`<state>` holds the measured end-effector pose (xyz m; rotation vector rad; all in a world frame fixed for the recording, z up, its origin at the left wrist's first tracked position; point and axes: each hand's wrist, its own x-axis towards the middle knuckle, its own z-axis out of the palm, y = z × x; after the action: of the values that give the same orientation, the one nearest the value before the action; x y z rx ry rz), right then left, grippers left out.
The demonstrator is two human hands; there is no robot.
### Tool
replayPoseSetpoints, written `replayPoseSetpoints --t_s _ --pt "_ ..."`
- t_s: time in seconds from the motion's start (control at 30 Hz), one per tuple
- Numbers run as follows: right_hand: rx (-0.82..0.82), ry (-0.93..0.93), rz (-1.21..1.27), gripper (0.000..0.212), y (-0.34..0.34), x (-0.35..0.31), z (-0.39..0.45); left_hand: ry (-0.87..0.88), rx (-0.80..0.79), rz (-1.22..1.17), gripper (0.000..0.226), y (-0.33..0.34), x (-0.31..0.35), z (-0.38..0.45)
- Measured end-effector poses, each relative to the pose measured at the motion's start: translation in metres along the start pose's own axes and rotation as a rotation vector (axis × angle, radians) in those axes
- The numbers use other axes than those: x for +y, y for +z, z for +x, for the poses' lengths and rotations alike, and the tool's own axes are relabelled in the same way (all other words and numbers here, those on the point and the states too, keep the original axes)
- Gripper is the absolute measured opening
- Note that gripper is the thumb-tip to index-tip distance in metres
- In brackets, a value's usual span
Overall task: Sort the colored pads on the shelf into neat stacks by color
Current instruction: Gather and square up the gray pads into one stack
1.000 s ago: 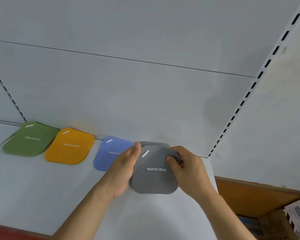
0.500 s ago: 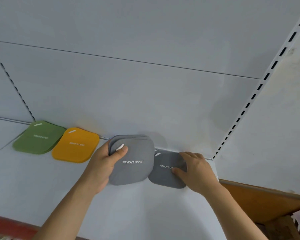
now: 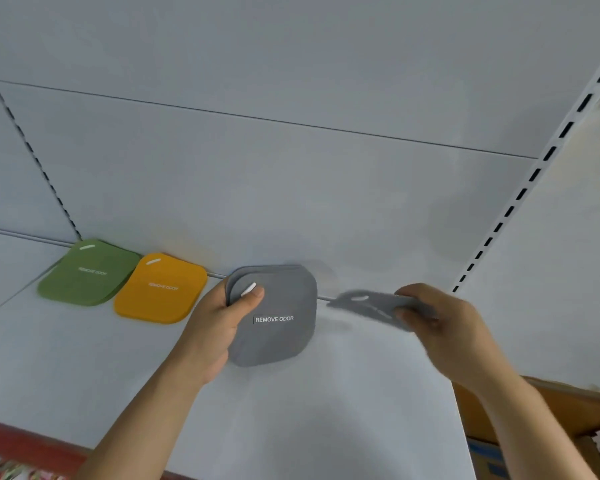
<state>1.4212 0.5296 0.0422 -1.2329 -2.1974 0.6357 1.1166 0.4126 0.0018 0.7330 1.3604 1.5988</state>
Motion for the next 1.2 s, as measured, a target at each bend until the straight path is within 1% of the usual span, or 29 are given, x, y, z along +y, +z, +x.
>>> replayPoseSetpoints --t_s 0.03,0.1,0.13,0.2,0.23,0.3,0.37,0.4,0.47,0.53,0.6,0.67,0.73,0.77,0.83,0.87,0.93,0.97,1.03,1.07,1.1,1.2 --pt "0.006 -0.014 0.008 0.021 -0.016 -0.008 -0.006 0.001 0.004 0.001 0.028 0.001 0.001 0.002" --pt "-0.046 -0.016 0.033 0.028 -0.037 -0.02 -0.013 0.016 -0.025 0.02 0.03 0.008 0.001 0.006" --pt "-0.088 -0.007 0.051 0.029 -0.039 -0.025 -0.014 0.018 -0.049 0.039 0.031 0.014 0.001 0.006" --pt "-0.139 0.013 0.069 0.025 -0.027 -0.032 -0.015 0.027 -0.122 0.063 0.032 0.03 0.001 0.007" --pt "-0.117 0.022 0.098 0.021 -0.016 -0.033 -0.015 0.028 -0.17 0.07 0.03 0.04 0.0 0.006" --pt "-0.003 0.073 0.185 0.012 0.01 -0.032 -0.017 0.045 -0.271 0.094 0.029 0.057 -0.001 0.003" --pt "0.139 0.109 0.275 0.01 0.029 -0.024 -0.018 0.089 -0.365 0.119 0.031 0.07 -0.004 -0.001" --pt "0.174 0.117 0.332 0.01 0.036 -0.019 -0.019 0.112 -0.393 0.121 0.032 0.075 -0.006 -0.003" --pt "0.16 0.147 0.535 0.011 0.044 -0.012 -0.021 0.136 -0.423 0.112 0.034 0.083 -0.01 -0.005" --pt "0.147 0.197 0.697 0.015 0.05 -0.013 -0.025 0.132 -0.396 0.092 0.04 0.089 -0.014 -0.007" --pt "0.204 0.224 0.672 0.013 0.055 -0.017 -0.029 0.12 -0.347 0.081 0.042 0.091 -0.018 -0.008" --pt "0.284 0.238 0.639 0.015 0.062 -0.023 -0.033 0.141 -0.334 0.119 0.042 0.09 -0.02 -0.006" --pt "0.387 0.238 0.641 0.021 0.068 -0.025 -0.037 0.145 -0.379 0.158 0.043 0.086 -0.018 -0.004" --pt "0.437 0.233 0.642 0.025 0.069 -0.026 -0.037 0.136 -0.427 0.173 0.044 0.081 -0.016 -0.004" --pt "0.483 0.215 0.631 0.034 0.071 -0.028 -0.038 0.127 -0.503 0.232 0.043 0.072 -0.014 -0.005" --pt "0.484 0.215 0.627 0.04 0.072 -0.029 -0.038 0.134 -0.492 0.283 0.043 0.068 -0.016 -0.006" --pt "0.449 0.235 0.64 0.051 0.076 -0.027 -0.04 0.16 -0.404 0.416 0.041 0.066 -0.023 -0.005" --pt "0.411 0.249 0.635 0.058 0.078 -0.024 -0.042 0.18 -0.365 0.476 0.037 0.066 -0.027 -0.005" --pt "0.321 0.259 0.586 0.069 0.079 -0.019 -0.047 0.188 -0.354 0.517 0.033 0.067 -0.033 -0.005" --pt "0.279 0.26 0.551 0.069 0.077 -0.015 -0.048 0.184 -0.364 0.502 0.033 0.067 -0.035 -0.005" --pt "0.239 0.266 0.529 0.065 0.075 -0.012 -0.048 0.177 -0.37 0.477 0.033 0.067 -0.035 -0.006" --pt "0.143 0.273 0.566 0.042 0.067 -0.006 -0.046 0.172 -0.36 0.395 0.031 0.069 -0.037 -0.008"
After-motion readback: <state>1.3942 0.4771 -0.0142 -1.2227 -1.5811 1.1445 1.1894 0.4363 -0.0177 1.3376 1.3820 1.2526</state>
